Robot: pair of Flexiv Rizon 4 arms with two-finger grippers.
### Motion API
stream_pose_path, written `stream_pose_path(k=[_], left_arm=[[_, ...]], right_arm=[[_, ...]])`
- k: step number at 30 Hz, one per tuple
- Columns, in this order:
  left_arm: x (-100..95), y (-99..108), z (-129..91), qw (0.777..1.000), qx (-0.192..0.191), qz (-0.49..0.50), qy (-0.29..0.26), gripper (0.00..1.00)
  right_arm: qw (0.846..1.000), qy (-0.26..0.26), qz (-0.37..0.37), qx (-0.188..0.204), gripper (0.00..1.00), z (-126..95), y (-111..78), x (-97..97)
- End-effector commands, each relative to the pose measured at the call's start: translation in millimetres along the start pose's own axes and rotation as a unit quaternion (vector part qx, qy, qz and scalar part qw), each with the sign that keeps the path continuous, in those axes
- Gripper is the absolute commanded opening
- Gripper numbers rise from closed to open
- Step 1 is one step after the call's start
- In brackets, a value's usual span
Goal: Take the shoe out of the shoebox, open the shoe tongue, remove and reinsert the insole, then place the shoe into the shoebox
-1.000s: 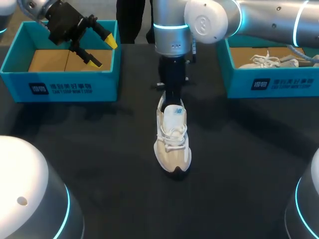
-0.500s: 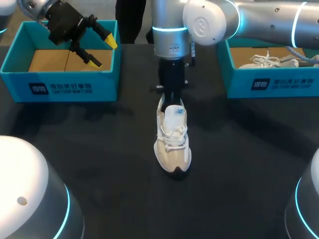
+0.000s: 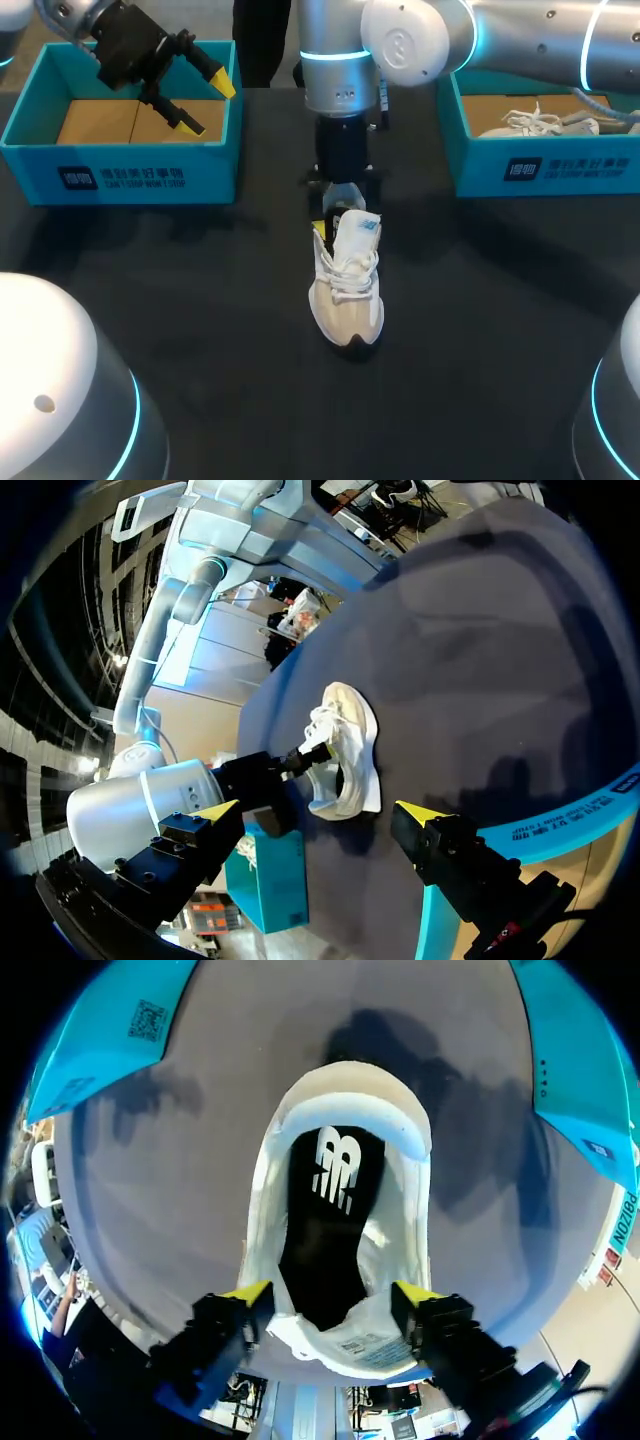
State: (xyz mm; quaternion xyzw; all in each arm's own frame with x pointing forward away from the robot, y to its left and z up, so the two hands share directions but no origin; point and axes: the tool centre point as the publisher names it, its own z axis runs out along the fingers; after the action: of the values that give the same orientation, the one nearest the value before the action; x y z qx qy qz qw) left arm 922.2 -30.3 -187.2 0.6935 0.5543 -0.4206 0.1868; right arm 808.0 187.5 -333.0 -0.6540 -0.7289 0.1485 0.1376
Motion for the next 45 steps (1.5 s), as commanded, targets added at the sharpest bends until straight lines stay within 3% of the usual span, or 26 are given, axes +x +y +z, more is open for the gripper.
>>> stream_pose_path(k=[1,9,21,36,45], left_arm=[[-0.4,-1.6,0.2,1.0,-0.002,0.0,0.002,1.0],[-0.4,-1.6,0.2,1.0,-0.002,0.0,0.002,1.0],[-0.4,-1.6,0.2,1.0,-0.002,0.0,0.002,1.0],[-0.4,-1.6,0.2,1.0,-0.002,0.0,0.002,1.0],[-0.4,-1.6,0.2,1.0,-0.002,0.0,0.002,1.0]], right_arm=[[1.0,-0.008,0.002,0.004,1.0,-0.9,1.1,5.3],[1.0,-0.012,0.013,0.003,1.0,-0.6,-3.3,6.0],[0.998,-0.02,0.045,-0.03,1.0,-20.1,-15.8,3.1],[0.992,-0.047,0.083,-0.081,1.0,-59.1,-47.4,-2.7],[0.99,-0.046,0.096,-0.089,1.0,-57.0,-65.7,0.8]])
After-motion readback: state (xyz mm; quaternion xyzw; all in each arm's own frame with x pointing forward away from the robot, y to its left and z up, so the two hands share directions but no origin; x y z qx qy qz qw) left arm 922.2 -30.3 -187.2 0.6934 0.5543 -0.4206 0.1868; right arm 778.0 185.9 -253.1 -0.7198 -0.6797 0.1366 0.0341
